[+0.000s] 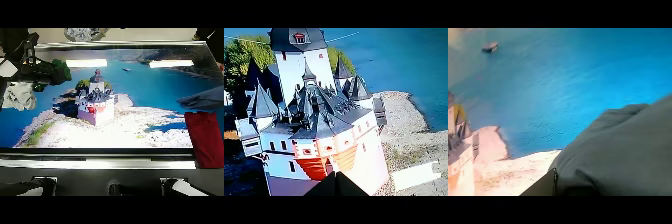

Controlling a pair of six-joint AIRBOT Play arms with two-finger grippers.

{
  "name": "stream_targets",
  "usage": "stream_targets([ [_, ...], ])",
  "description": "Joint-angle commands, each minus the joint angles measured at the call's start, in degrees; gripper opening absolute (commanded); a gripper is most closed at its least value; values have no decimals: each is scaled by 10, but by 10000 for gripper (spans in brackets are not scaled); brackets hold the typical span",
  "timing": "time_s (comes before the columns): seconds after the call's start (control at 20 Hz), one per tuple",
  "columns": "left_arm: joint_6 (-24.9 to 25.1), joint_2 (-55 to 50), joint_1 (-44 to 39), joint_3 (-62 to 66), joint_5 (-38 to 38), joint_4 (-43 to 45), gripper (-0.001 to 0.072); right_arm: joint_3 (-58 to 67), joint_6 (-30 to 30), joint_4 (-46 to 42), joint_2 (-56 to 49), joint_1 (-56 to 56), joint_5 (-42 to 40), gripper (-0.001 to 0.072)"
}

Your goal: Fold the shirts.

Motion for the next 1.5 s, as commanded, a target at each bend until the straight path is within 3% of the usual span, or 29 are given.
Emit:
stream_targets([
  [0.0,1,0,-1,0,-1,0,34,39,20,-21,0,-40,34,38],
  [0.3,6,0,-1,0,0,0,34,45,14,-66,2,-99,145,39],
  [0.4,7,0,-1,0,0,0,35,44,14,-136,2,-102,219,39],
  [0.55,7,0,-1,0,0,0,34,33,16,-279,16,-102,222,39],
  [0.75,7,0,-1,0,1,0,34,-64,12,-364,33,-102,222,40],
  [0.85,7,0,-1,0,1,0,35,-144,14,-414,51,-102,184,40],
  [1.05,7,0,-1,0,1,0,35,-285,19,-415,67,-102,97,41],
  [1.1,7,0,-1,0,1,0,35,-308,23,-415,67,-102,82,70],
  [1.15,7,0,-1,0,1,0,35,-320,23,-417,67,-102,72,209],
  [1.2,7,0,-1,0,1,0,35,-323,22,-421,67,-102,65,497],
  [1.25,7,0,-1,0,1,0,35,-320,6,-429,68,-102,62,686],
  [1.45,21,6,-2,47,-31,-28,34,-194,-36,-469,70,-102,28,691],
])
